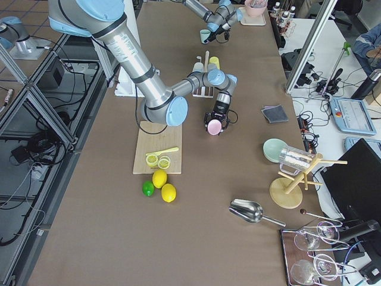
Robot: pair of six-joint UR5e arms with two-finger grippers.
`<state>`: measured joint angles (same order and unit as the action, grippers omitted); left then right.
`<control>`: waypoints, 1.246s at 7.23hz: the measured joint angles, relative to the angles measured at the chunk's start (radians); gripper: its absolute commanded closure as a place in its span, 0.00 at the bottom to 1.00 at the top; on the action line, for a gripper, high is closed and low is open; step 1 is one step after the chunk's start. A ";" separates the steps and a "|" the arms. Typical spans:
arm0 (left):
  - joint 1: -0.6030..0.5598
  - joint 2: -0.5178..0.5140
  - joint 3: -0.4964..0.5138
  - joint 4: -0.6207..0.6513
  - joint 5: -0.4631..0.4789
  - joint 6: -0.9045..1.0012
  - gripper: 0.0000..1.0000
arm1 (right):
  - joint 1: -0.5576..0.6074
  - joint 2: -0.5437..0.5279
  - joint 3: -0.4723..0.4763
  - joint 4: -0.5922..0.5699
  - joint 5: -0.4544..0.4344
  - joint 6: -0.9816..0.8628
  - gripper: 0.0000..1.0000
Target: Place cup on cup holder
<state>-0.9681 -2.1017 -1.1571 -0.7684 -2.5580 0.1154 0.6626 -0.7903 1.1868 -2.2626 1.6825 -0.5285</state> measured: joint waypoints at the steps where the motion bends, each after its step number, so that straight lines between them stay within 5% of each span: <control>1: -0.001 -0.002 -0.023 0.078 0.004 0.062 1.00 | 0.000 0.000 0.000 0.000 -0.003 0.000 0.62; 4: -0.039 -0.011 -0.153 0.225 0.072 0.181 1.00 | 0.022 0.000 0.017 -0.008 -0.023 -0.014 0.73; 5: -0.064 -0.019 -0.227 0.228 0.123 0.186 1.00 | 0.039 -0.007 0.038 -0.014 -0.023 -0.020 0.92; 6: -0.085 -0.037 -0.288 0.212 0.189 0.187 1.00 | 0.063 -0.021 0.086 -0.031 -0.019 -0.031 1.00; 9: -0.110 -0.076 -0.434 0.050 0.387 0.109 1.00 | 0.171 -0.126 0.321 -0.057 0.041 -0.085 1.00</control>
<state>-1.0779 -2.1782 -1.5907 -0.7189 -2.1709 0.2243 0.8334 -0.9165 1.5078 -2.3192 1.7232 -0.6135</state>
